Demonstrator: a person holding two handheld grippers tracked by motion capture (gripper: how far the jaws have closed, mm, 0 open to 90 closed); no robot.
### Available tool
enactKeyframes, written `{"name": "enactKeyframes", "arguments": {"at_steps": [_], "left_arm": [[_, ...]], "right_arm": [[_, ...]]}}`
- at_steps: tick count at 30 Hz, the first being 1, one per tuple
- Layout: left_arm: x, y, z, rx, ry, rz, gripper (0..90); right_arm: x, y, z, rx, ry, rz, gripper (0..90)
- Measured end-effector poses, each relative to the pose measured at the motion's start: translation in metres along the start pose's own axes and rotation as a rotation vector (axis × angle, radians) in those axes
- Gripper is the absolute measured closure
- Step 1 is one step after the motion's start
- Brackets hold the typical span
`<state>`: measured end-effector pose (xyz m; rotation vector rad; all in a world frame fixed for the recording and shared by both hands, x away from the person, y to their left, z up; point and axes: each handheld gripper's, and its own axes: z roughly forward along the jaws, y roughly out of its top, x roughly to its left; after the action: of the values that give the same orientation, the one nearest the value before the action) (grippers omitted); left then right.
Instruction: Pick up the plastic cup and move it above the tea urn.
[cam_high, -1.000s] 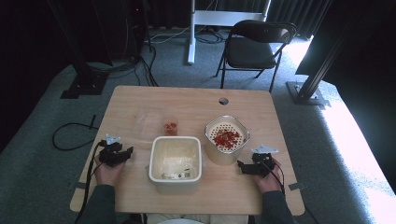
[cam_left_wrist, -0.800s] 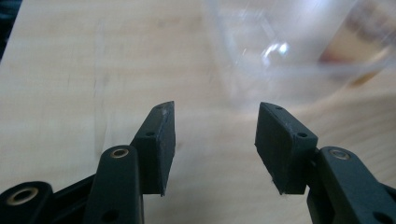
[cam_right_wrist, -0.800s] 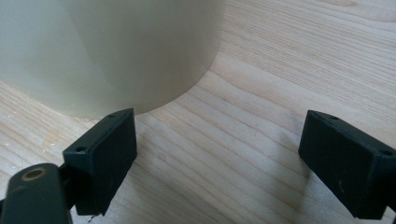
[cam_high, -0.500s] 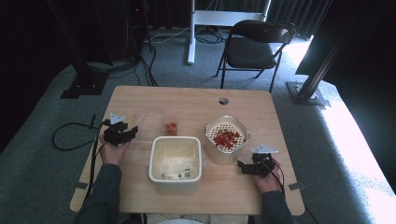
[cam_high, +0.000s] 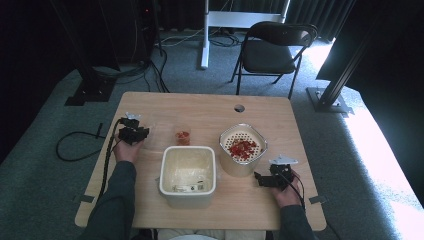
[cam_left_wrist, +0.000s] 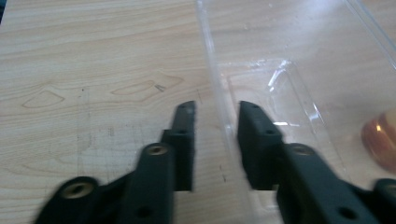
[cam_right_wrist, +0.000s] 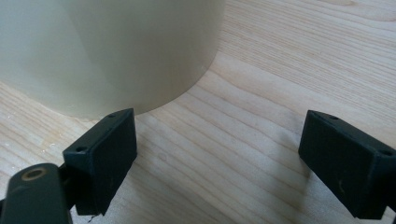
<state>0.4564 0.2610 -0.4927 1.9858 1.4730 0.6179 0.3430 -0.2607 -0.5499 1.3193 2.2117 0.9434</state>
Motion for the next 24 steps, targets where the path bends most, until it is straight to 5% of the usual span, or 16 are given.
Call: {"name": "enactKeyframes", "arguments": {"at_steps": [4,11,14,18,24], "left_arm": [[0.002,-0.013,-0.013,-0.001,-0.004,0.007,82.8],[-0.001,-0.06,-0.053,-0.03,-0.042,-0.054,80.7],[-0.003,-0.075,-0.068,-0.04,-0.071,-0.049,71.2],[0.002,-0.066,-0.076,-0.084,-0.075,-0.009,58.7],[0.011,-0.031,-0.051,-0.078,-0.079,0.056,52.9]], "right_arm": [[0.0,0.0,0.0,0.0,0.0,0.0,11.0],[0.0,0.0,0.0,0.0,0.0,0.0,11.0],[0.0,0.0,0.0,0.0,0.0,0.0,10.9],[0.0,0.0,0.0,-0.001,-0.001,0.002,11.0],[0.0,0.0,0.0,0.0,-0.001,0.001,11.0]]}}
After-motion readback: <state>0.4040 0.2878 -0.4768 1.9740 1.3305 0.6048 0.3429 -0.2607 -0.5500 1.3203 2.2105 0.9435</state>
